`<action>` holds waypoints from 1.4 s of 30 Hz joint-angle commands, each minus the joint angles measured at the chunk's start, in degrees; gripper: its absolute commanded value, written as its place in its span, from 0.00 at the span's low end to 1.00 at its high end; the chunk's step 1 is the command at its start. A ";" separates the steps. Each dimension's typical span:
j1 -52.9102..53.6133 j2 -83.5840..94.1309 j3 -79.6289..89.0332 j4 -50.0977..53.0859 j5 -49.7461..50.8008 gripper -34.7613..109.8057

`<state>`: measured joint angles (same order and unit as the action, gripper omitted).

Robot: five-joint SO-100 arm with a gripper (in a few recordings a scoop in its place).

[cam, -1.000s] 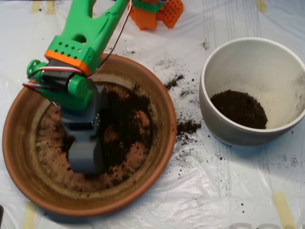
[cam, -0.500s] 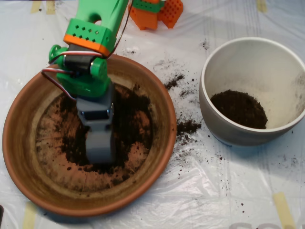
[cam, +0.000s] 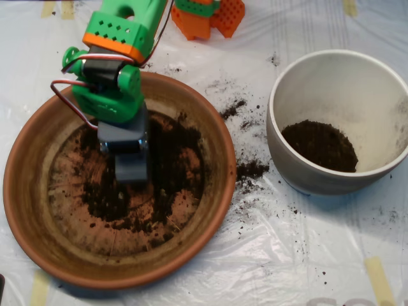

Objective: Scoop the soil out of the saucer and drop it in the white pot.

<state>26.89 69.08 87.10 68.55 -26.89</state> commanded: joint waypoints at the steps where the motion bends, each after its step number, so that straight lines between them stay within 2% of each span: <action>1: 1.67 4.48 3.08 -0.18 -1.58 0.27; 9: -0.35 9.58 3.52 1.41 -0.88 0.24; 27: -14.50 38.67 -0.09 13.27 8.88 0.24; 33: -20.57 34.98 -12.39 21.09 12.13 0.24; 42: -34.37 20.65 -39.46 33.84 18.11 0.24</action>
<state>-2.64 90.26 58.10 99.14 -9.93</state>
